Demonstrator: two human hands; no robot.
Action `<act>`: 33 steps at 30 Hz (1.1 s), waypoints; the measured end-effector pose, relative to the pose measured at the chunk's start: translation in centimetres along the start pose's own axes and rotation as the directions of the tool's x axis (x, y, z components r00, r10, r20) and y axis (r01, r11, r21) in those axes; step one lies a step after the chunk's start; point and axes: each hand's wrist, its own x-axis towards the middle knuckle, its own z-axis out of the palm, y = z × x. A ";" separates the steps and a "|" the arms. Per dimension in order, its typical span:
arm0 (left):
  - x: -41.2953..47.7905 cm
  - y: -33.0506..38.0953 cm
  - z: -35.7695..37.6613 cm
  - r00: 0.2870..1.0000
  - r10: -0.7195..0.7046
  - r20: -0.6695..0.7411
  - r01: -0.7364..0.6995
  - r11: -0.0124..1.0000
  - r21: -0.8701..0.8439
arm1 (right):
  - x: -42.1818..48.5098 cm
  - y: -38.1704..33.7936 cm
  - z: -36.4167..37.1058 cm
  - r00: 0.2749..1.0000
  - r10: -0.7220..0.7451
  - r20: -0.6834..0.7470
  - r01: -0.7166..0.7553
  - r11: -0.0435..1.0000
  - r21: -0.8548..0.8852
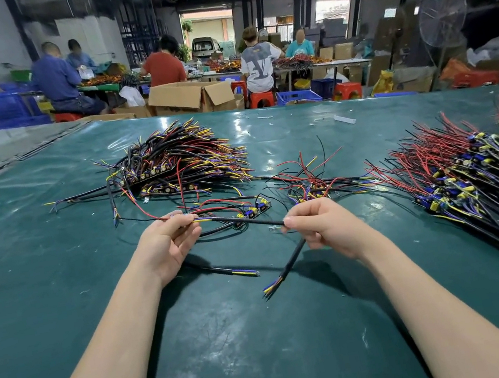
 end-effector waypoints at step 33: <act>0.5 -0.4 -0.4 0.937 0.330 -0.114 -0.312 0.938 0.148 | 1.0 0.8 0.9 0.952 0.066 -0.299 -0.173 0.922 -0.347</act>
